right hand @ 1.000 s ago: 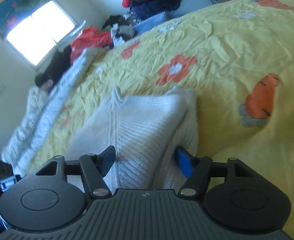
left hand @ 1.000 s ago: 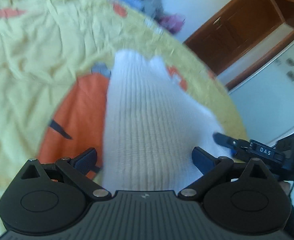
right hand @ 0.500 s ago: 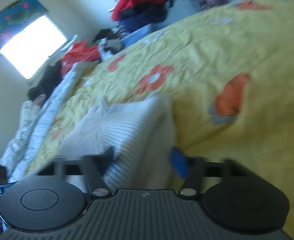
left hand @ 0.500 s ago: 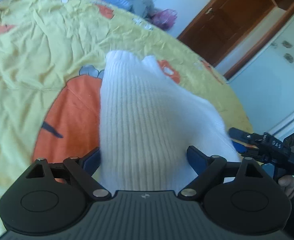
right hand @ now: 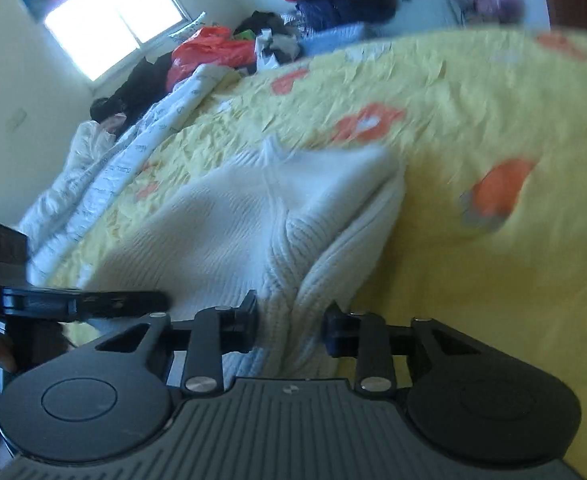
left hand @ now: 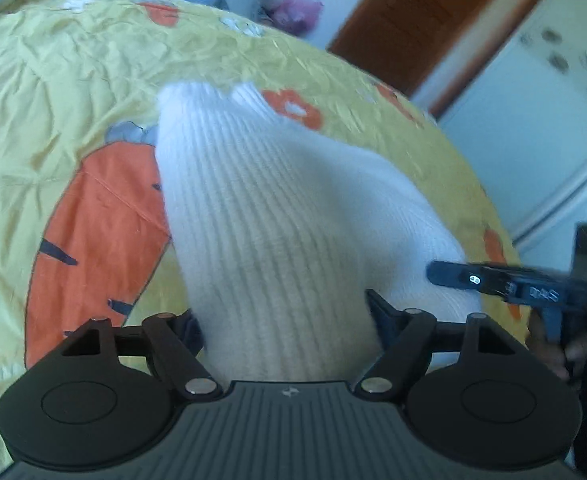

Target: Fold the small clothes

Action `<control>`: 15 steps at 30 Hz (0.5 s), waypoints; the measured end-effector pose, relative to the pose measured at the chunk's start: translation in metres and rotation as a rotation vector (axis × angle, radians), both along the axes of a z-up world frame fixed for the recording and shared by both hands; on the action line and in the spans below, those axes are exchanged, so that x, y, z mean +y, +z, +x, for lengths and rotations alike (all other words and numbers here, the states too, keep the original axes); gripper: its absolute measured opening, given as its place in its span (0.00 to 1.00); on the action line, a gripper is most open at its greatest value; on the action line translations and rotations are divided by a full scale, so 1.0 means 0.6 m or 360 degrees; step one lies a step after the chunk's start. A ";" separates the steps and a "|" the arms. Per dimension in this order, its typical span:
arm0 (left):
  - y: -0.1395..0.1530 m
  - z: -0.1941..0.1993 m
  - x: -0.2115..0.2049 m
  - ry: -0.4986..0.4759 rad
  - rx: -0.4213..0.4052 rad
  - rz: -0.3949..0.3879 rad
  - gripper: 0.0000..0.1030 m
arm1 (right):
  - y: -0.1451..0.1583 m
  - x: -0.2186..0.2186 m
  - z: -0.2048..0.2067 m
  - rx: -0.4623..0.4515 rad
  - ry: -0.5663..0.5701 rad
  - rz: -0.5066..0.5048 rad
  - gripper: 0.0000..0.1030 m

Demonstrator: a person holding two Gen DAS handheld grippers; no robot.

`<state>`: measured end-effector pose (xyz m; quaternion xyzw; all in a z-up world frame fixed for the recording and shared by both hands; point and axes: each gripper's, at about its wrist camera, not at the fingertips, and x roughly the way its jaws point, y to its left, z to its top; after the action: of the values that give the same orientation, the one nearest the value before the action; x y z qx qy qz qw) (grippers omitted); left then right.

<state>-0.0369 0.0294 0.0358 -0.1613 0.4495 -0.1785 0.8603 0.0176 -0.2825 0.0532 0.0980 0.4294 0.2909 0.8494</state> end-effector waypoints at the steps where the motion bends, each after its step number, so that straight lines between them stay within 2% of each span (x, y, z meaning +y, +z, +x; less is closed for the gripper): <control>1: -0.014 0.002 0.000 0.0003 0.0018 0.0035 0.79 | -0.021 -0.009 0.005 0.0069 -0.0008 0.0050 0.32; 3: -0.036 0.001 0.016 0.0014 -0.0003 -0.0021 0.86 | -0.036 -0.017 0.000 0.0078 -0.0057 0.0165 0.38; 5: -0.033 -0.008 0.034 0.0042 0.0019 -0.0103 0.86 | -0.039 -0.024 -0.015 0.0064 -0.0151 0.0190 0.73; 6: -0.028 -0.015 0.043 0.0042 0.0025 -0.0142 0.85 | -0.041 -0.028 -0.021 0.0078 -0.0191 0.0212 0.78; 9: -0.019 -0.016 0.069 0.0056 0.0029 -0.0251 0.86 | -0.042 -0.054 -0.025 0.0126 -0.0237 0.0380 0.83; 11: -0.024 0.007 0.086 0.0135 0.0074 -0.0316 0.89 | -0.046 -0.067 -0.009 0.0151 -0.0292 0.0458 0.92; 12: -0.030 0.021 0.092 0.0154 0.0106 -0.0367 0.92 | -0.049 -0.068 0.007 0.0176 -0.0305 0.0478 0.92; 15: -0.058 0.070 0.092 0.0177 0.0239 -0.0506 0.93 | -0.070 -0.058 0.058 0.0307 -0.0318 0.0523 0.92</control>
<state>0.0053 0.0848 0.0011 -0.3326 0.4690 -0.1869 0.7965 0.0523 -0.3174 0.0114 0.3047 0.4435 0.2605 0.8016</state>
